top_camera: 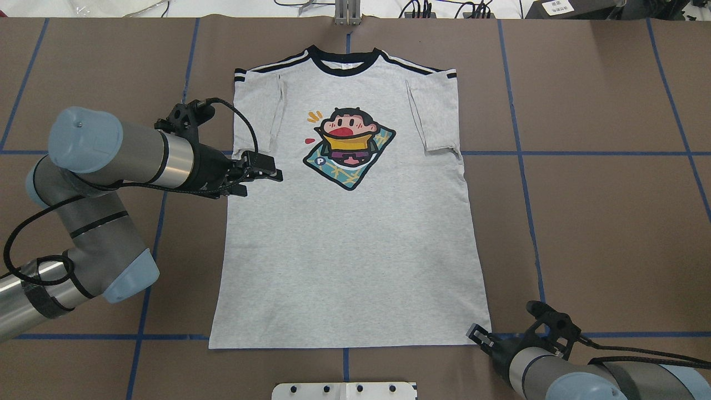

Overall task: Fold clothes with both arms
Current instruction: 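Move both grippers down to the shirt hem nearest the robot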

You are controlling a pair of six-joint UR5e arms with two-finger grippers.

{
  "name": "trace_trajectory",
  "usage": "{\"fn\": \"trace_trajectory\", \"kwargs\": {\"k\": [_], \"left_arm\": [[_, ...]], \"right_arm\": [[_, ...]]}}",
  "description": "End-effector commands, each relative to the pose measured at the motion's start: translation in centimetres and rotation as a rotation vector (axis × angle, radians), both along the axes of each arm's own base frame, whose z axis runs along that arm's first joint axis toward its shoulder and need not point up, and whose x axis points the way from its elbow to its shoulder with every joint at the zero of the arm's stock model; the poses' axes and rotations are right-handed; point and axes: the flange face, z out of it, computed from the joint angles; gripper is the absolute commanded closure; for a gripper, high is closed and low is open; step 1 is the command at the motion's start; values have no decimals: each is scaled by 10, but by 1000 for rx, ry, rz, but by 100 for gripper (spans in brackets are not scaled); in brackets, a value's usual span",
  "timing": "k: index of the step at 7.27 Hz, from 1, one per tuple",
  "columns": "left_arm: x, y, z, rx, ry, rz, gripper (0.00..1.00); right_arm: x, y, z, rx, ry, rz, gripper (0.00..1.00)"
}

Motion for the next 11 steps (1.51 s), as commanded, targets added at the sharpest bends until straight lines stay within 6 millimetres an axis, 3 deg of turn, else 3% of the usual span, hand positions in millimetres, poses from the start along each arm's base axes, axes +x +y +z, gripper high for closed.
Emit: {"fn": "trace_trajectory", "kwargs": {"k": [1, 2, 3, 4, 5, 6, 7, 8, 9, 11], "left_arm": [[-23, 20, 6, 0, 7, 3, 5], [-11, 56, 0, -87, 36, 32, 5], [23, 108, 4, -141, 4, 10, 6], [56, 178, 6, -153, -112, 4, 8], [58, 213, -7, -170, -221, 27, 9], [64, 248, 2, -220, -332, 26, 9], [68, 276, 33, -200, -414, 3, 11], [61, 282, 55, -218, -456, -11, 11], [61, 285, 60, -253, -462, -25, 15], [61, 283, 53, -255, -447, -28, 19]], "right_arm": [[8, -1, -10, 6, 20, 7, 100], [15, 0, -23, 6, 27, 3, 100], [17, 1, -28, 5, 33, 0, 100], [17, 2, -28, 4, 31, -2, 100], [16, 2, -28, 4, 31, -2, 100], [16, 2, -29, 5, 30, -1, 100], [16, 2, -29, 5, 30, -1, 100], [16, 2, -29, 5, 30, -1, 100], [16, 2, -29, 5, 30, -3, 100], [17, 1, -29, 6, 31, 1, 100]]}}
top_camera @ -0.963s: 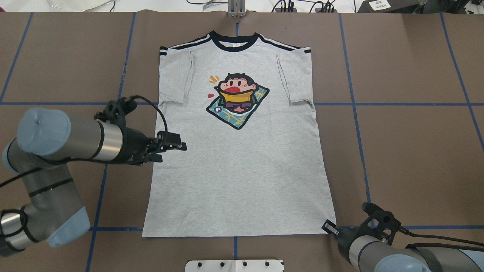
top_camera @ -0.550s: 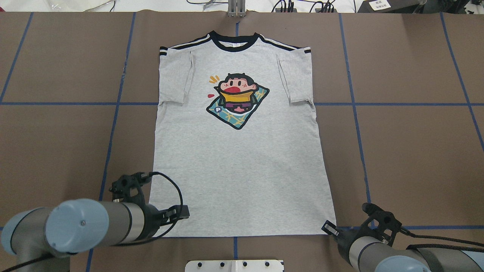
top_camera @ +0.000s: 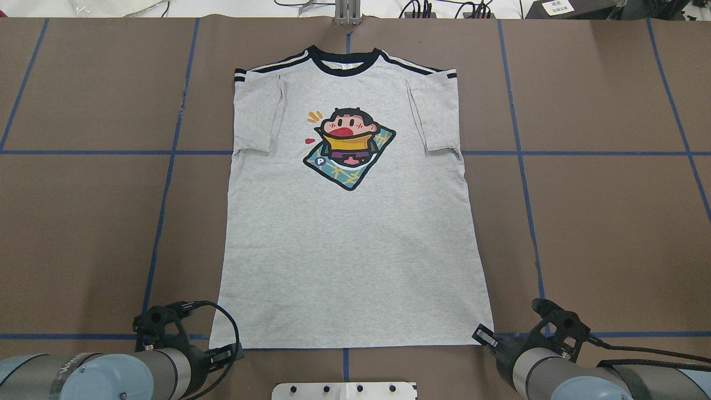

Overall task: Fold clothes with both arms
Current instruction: 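Grasp the hem corners with both grippers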

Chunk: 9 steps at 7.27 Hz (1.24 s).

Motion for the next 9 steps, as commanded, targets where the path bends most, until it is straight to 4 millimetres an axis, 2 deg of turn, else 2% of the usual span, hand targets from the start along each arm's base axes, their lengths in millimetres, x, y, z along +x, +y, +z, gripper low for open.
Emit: {"fn": "trace_trajectory", "kwargs": {"k": [1, 9], "left_arm": [[1, -2, 1, 4, -4, -16, 22], [3, -12, 7, 25, -21, -38, 34]], "right_arm": [[0, -1, 1, 0, 4, 2, 100], [1, -1, 2, 5, 9, 6, 100]]}}
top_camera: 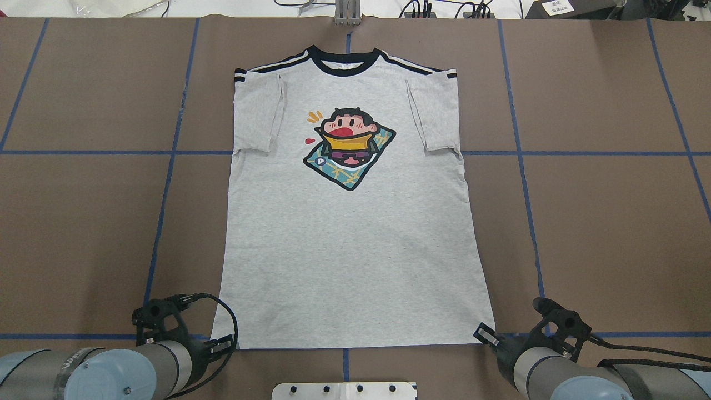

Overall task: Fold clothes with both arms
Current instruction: 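Grasp the hem corners with both grippers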

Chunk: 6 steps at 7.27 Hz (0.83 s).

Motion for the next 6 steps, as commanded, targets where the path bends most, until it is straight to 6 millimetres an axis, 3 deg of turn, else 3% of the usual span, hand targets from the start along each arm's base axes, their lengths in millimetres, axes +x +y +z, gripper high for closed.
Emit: {"fn": "trace_trajectory", "kwargs": {"k": [1, 2, 3, 4, 6], "left_arm": [[2, -1, 3, 2, -7, 0, 36], [2, -1, 1, 5, -3, 2, 42], [2, -1, 1, 4, -3, 0, 60], [1, -5, 0, 13, -2, -15, 100], [1, -6, 0, 20, -2, -23, 100]], "right_arm": [[0, 0, 1, 0, 2, 1, 100], [0, 0, 1, -1, 2, -1, 100], [0, 0, 1, -1, 2, -1, 100], [1, 0, 2, 0, 5, -4, 100], [0, 0, 1, 0, 3, -4, 100]]}}
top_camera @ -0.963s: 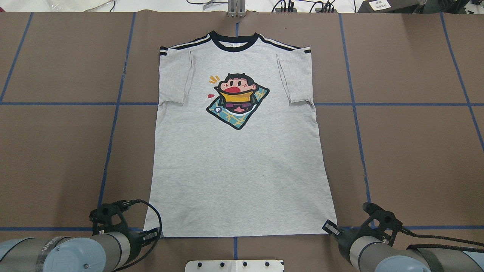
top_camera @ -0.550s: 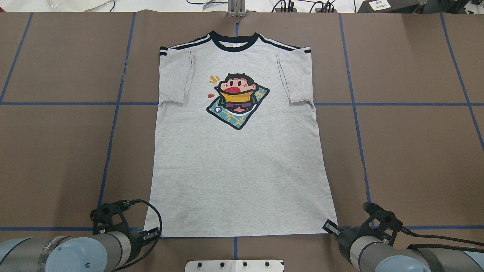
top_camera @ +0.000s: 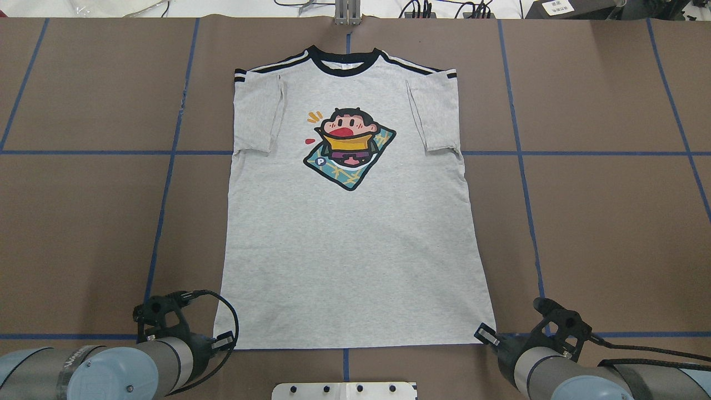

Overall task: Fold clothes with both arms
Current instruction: 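Lift the hem with both grippers and fold it toward the collar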

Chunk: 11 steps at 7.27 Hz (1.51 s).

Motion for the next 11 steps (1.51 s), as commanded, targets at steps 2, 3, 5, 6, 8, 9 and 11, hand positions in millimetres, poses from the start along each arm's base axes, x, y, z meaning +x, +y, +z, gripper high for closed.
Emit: {"fn": "trace_trajectory", "kwargs": {"k": [2, 3, 5, 6, 8, 9, 11], "left_arm": [[-4, -2, -14, 6, 27, -6, 100], [-19, -2, -37, 10, 79, -9, 100], [-58, 5, -83, -6, 124, -12, 100], [-74, 8, -101, -9, 160, -5, 100], [-103, 5, -134, -12, 232, -5, 100], [-105, -16, -146, 1, 258, -35, 100], [-91, -99, -168, 180, 224, -76, 100]], "right_arm": [[0, 0, -1, 1, -2, 1, 100], [5, 0, -10, 0, -22, 0, 100], [32, 12, -36, -11, -8, -34, 100], [46, 23, -54, -35, 8, -68, 100], [62, 9, -73, -41, -31, -10, 100], [73, -19, -75, -32, -36, 62, 100], [63, -75, -103, 43, -57, 105, 100]]}}
